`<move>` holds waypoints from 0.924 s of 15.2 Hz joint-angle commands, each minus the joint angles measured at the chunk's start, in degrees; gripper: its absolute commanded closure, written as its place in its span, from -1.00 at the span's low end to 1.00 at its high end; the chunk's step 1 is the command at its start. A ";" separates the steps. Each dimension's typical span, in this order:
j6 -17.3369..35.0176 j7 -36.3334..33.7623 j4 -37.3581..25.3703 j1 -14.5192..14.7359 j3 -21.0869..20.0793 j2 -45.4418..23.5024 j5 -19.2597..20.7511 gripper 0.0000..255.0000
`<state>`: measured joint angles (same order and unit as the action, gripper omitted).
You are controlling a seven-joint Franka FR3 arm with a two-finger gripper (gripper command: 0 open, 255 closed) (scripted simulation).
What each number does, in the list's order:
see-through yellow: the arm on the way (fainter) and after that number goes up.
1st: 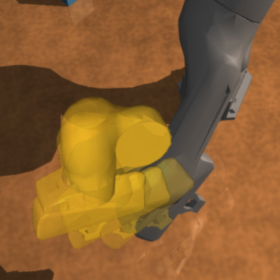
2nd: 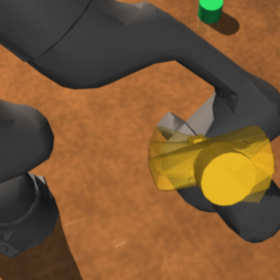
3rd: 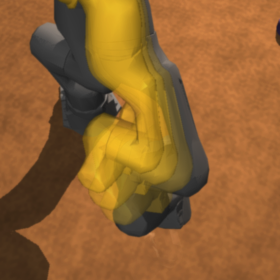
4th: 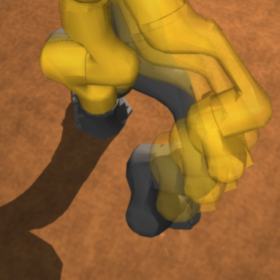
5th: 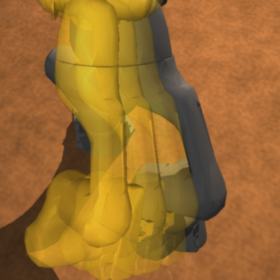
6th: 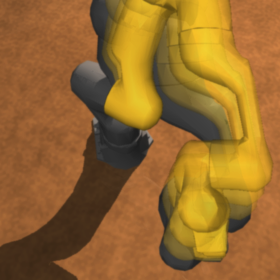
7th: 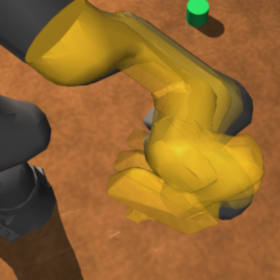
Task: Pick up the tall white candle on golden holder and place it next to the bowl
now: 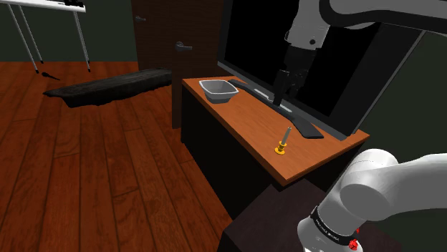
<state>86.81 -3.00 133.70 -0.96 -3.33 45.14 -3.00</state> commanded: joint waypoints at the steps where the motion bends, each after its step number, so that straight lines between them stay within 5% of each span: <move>1: 0.00 0.00 0.00 0.00 0.00 0.00 0.00 -1.00; 14: 16.91 19.54 14.23 -4.22 15.31 -1.17 11.24 -1.00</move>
<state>102.03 14.95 147.01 -4.81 10.70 44.46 7.34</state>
